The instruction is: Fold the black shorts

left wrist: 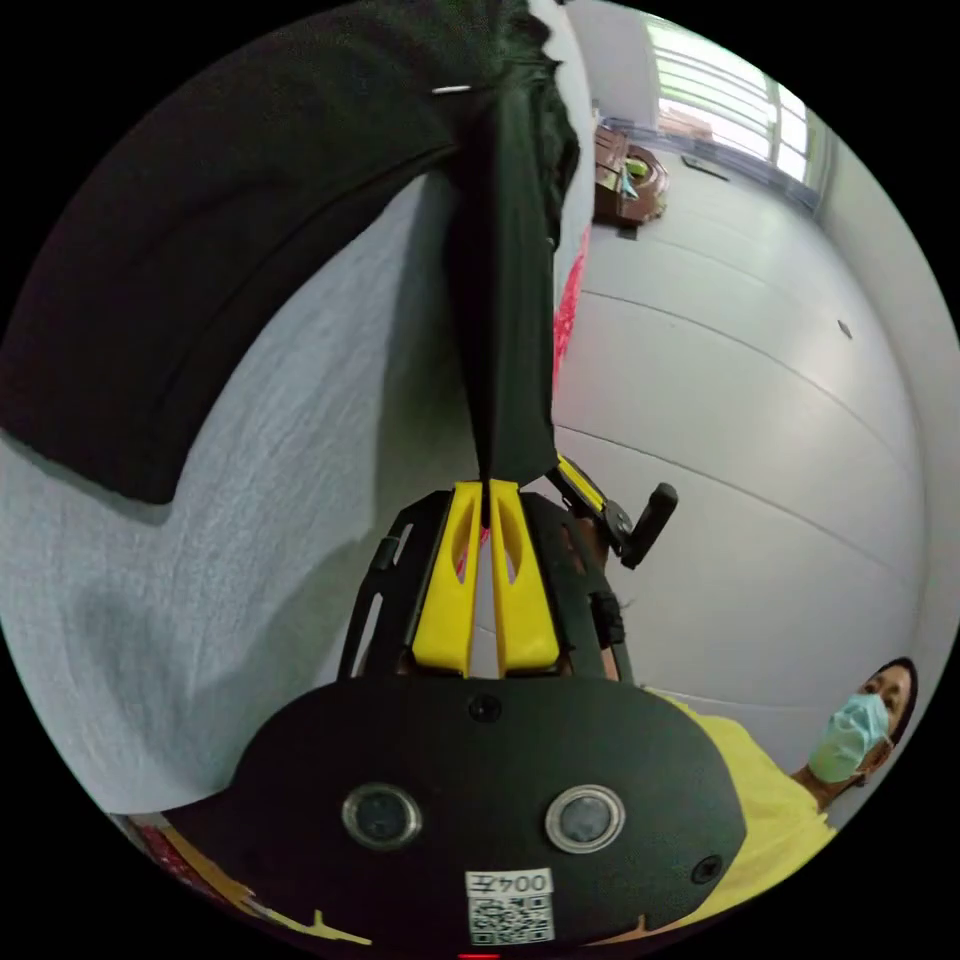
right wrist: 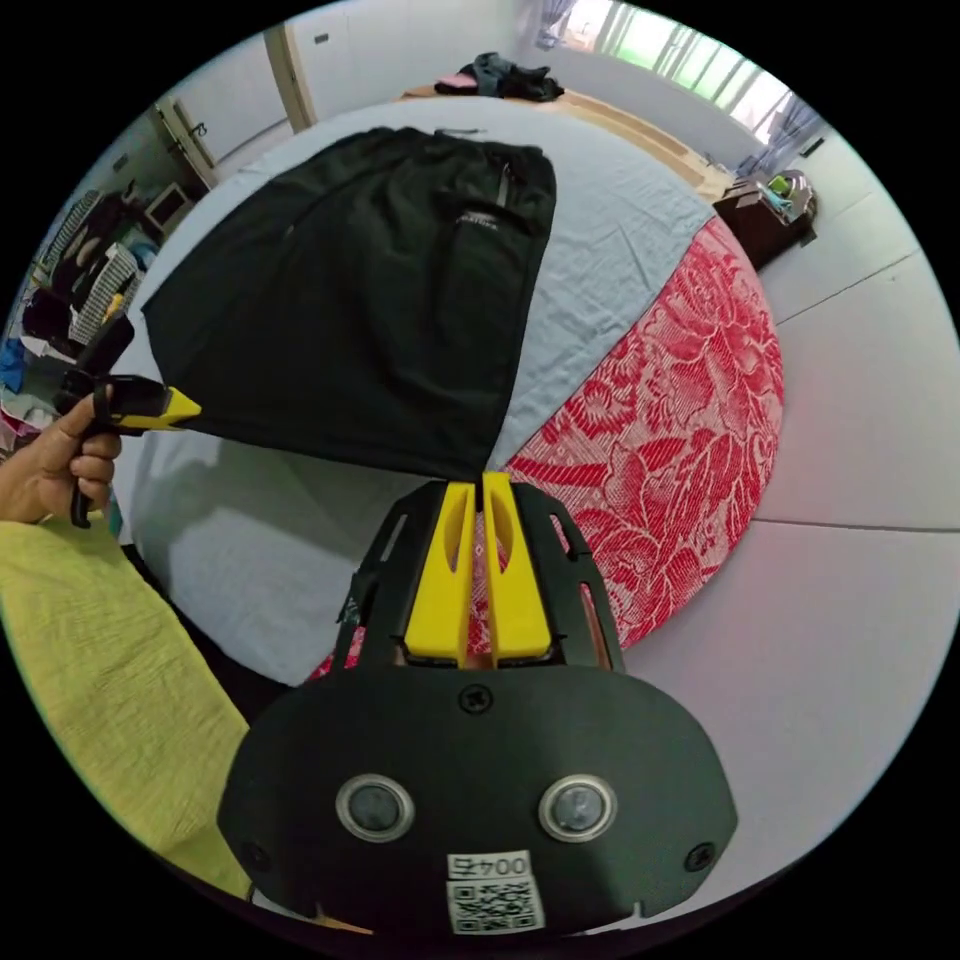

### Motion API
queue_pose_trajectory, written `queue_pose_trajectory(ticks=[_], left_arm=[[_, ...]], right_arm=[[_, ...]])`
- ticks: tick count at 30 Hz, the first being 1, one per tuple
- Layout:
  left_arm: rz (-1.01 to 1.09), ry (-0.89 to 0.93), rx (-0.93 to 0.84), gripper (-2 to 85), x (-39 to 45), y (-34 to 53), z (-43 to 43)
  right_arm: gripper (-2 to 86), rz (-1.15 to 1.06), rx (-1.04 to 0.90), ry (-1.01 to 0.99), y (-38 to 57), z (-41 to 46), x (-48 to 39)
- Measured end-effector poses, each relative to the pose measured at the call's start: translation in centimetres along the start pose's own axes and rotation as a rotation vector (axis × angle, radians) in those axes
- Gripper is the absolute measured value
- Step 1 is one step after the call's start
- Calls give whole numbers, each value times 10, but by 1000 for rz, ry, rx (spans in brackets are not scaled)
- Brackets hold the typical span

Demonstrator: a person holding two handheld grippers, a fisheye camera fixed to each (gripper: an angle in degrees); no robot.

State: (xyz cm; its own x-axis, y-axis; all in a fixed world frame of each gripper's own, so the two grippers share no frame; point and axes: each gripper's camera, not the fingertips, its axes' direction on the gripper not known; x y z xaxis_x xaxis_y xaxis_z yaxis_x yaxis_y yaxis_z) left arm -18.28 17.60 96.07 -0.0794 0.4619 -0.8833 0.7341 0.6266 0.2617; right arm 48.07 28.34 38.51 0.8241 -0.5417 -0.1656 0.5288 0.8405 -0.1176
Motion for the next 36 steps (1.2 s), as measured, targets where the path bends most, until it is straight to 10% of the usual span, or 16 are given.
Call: queue_pose_trajectory(ticks=[22, 36], left_arm=[[-49, -61, -77, 22, 6, 41, 57], [423, -993, 50, 7, 103, 86, 64]], right_arm=[[138, 155, -49, -142, 33, 62, -3], [78, -48, -122, -211, -10, 141, -121]])
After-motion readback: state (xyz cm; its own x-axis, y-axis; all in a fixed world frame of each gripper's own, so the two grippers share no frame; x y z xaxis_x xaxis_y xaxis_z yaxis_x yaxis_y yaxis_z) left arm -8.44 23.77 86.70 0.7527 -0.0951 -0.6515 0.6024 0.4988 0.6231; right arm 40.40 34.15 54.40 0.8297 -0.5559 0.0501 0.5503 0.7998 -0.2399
